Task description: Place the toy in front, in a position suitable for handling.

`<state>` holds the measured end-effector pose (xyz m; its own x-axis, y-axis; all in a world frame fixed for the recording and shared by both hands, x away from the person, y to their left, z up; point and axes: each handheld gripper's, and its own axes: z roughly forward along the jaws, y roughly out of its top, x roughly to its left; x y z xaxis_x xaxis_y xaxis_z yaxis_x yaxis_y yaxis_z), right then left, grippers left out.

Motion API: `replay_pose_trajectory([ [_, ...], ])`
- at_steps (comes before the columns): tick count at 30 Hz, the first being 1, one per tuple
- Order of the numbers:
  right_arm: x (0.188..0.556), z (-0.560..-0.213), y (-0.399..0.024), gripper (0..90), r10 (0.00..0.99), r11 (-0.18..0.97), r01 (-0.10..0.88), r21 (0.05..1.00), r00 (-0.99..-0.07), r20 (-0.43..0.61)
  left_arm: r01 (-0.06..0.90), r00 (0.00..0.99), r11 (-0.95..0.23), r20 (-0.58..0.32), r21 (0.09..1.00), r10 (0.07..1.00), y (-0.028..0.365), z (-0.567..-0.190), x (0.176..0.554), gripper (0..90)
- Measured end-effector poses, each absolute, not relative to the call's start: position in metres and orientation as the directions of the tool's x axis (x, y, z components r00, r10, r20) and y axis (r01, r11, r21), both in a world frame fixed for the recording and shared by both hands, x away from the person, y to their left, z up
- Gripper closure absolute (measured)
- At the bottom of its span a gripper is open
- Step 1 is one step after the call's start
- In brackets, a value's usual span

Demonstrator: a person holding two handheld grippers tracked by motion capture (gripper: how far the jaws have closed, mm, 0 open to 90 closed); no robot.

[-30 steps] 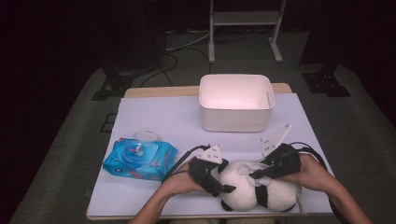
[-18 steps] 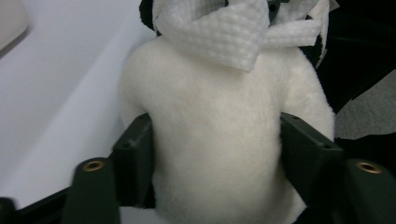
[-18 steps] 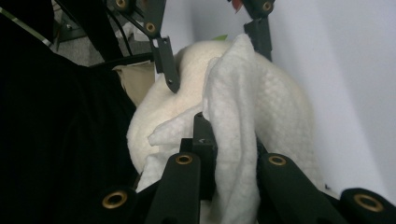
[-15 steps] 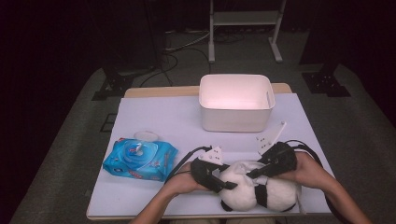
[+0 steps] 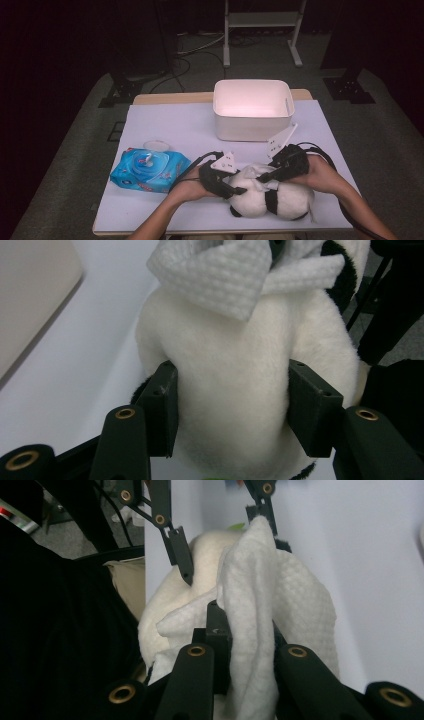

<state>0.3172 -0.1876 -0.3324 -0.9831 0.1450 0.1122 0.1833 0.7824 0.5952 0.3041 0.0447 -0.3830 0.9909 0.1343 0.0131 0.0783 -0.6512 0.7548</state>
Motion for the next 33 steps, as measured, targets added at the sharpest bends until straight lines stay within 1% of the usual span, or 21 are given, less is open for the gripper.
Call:
replay_pose_trajectory([
  [6,0.315,-0.33,-0.191,81.7,0.163,0.791,0.186,0.583,-0.982,0.093,0.072,0.989,-0.641,0.03,0.764,0.147,0.053,-0.384,0.296,43.1],
  [7,0.31,-0.331,-0.193,81.8,0.157,0.796,0.174,0.58,-0.984,0.08,0.07,0.989,-0.63,0.028,0.773,0.144,0.054,-0.386,0.294,38.3],
  [8,0.31,-0.331,-0.193,81.8,0.157,0.796,0.174,0.58,-0.984,0.08,0.067,0.99,-0.626,0.028,0.777,0.14,0.054,-0.387,0.293,38.3],
  [9,0.308,-0.332,-0.193,81.8,0.157,0.794,0.172,0.583,-0.985,0.077,0.061,0.989,-0.619,0.035,0.783,0.142,0.055,-0.388,0.292,35.1],
  [11,0.302,-0.336,-0.195,82.0,0.15,0.789,0.16,0.593,-0.986,0.067,0.075,0.989,-0.599,0.015,0.797,0.144,0.058,-0.389,0.292,27.5],
  [15,0.296,-0.34,-0.199,82.2,0.152,0.775,0.167,0.61,-0.985,0.078,0.095,0.99,-0.595,-0.013,0.798,0.14,0.055,-0.389,0.293,19.4],
  [19,0.294,-0.34,-0.198,82.3,0.132,0.779,0.156,0.608,-0.988,0.084,0.101,0.992,-0.596,-0.035,0.796,0.12,0.046,-0.387,0.298,16.1],
  [22,0.294,-0.34,-0.197,82.3,0.126,0.783,0.152,0.603,-0.988,0.086,0.116,0.992,-0.597,-0.063,0.794,0.109,0.036,-0.387,0.303,10.7],
  [24,0.293,-0.341,-0.196,82.3,0.119,0.786,0.146,0.6,-0.989,0.084,0.124,0.992,-0.6,-0.077,0.79,0.104,0.032,-0.388,0.305,10.0],
  [25,0.293,-0.341,-0.196,82.3,0.117,0.788,0.144,0.599,-0.99,0.084,0.119,0.992,-0.604,-0.075,0.788,0.098,0.031,-0.388,0.306,17.2],
  [26,0.294,-0.341,-0.196,82.3,0.118,0.788,0.145,0.599,-0.989,0.084,0.109,0.993,-0.61,-0.067,0.785,0.092,0.031,-0.388,0.307,17.2],
  [27,0.296,-0.341,-0.198,82.2,0.125,0.781,0.156,0.604,-0.988,0.094,0.117,0.993,-0.612,-0.076,0.782,0.094,0.032,-0.388,0.307,34.0],
  [28,0.296,-0.341,-0.198,82.2,0.125,0.781,0.156,0.604,-0.988,0.094,0.113,0.993,-0.612,-0.066,0.783,0.1,0.033,-0.388,0.307,34.0],
  [29,0.297,-0.341,-0.199,82.2,0.129,0.777,0.161,0.608,-0.987,0.096,0.109,0.993,-0.609,-0.055,0.786,0.106,0.033,-0.387,0.306,40.4],
  [30,0.299,-0.34,-0.199,82.2,0.132,0.775,0.165,0.61,-0.986,0.099,0.107,0.993,-0.61,-0.052,0.785,0.107,0.034,-0.386,0.306,43.6],
  [33,0.304,-0.337,-0.198,82.2,0.139,0.769,0.168,0.617,-0.986,0.095,0.076,0.992,-0.613,0.004,0.786,0.127,0.037,-0.381,0.306,48.2],
])
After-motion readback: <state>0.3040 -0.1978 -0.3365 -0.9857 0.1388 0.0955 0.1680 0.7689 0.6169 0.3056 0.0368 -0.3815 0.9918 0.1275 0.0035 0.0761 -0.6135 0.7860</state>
